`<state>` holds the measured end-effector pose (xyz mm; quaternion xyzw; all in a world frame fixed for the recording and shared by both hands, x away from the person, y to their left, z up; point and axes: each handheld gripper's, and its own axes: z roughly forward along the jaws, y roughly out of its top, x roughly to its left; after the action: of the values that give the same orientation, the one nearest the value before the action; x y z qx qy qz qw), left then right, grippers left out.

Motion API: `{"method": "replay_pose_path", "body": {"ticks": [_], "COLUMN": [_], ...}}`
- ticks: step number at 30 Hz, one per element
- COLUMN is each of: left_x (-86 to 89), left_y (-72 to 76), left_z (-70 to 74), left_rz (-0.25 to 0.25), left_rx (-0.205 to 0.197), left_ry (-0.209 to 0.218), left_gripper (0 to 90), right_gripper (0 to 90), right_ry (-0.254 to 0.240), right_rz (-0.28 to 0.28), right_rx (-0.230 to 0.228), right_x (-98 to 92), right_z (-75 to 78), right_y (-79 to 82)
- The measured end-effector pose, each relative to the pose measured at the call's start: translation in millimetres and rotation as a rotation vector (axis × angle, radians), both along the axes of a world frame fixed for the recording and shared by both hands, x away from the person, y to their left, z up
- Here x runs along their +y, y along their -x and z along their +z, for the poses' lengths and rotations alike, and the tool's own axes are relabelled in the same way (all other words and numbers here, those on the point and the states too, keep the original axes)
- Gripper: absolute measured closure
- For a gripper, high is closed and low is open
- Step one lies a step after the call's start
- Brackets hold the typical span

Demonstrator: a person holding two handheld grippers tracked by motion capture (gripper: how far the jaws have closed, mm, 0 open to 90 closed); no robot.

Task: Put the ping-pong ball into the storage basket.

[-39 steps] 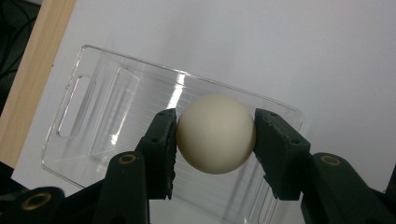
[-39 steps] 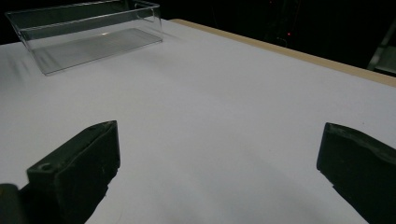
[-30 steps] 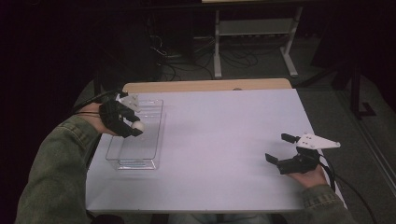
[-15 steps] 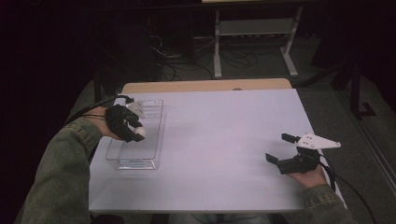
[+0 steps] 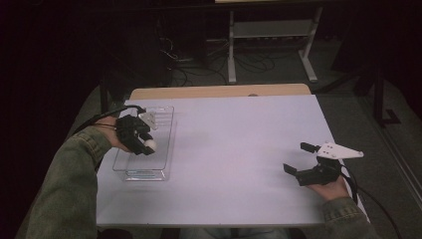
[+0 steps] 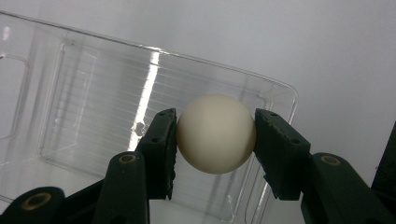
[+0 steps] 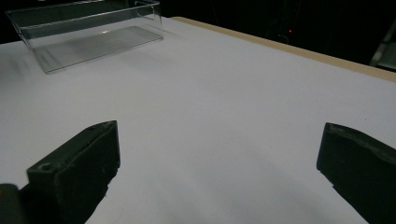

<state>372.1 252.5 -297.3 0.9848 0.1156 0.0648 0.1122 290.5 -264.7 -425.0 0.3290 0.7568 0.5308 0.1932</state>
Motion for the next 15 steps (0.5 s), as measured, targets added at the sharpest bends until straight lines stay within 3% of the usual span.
{"method": "replay_pose_path", "body": {"ticks": [15], "left_x": [-4.6], "left_y": [-1.9], "left_z": [-17.5], "left_rz": [-0.028], "left_rx": [0.047], "left_ry": [-0.022], "left_gripper": [50.4], "right_gripper": [0.0], "right_ry": [-0.002], "right_rz": [0.001], "right_rx": [0.003], "right_x": [-0.5], "right_z": [0.2], "right_y": [0.1]}}
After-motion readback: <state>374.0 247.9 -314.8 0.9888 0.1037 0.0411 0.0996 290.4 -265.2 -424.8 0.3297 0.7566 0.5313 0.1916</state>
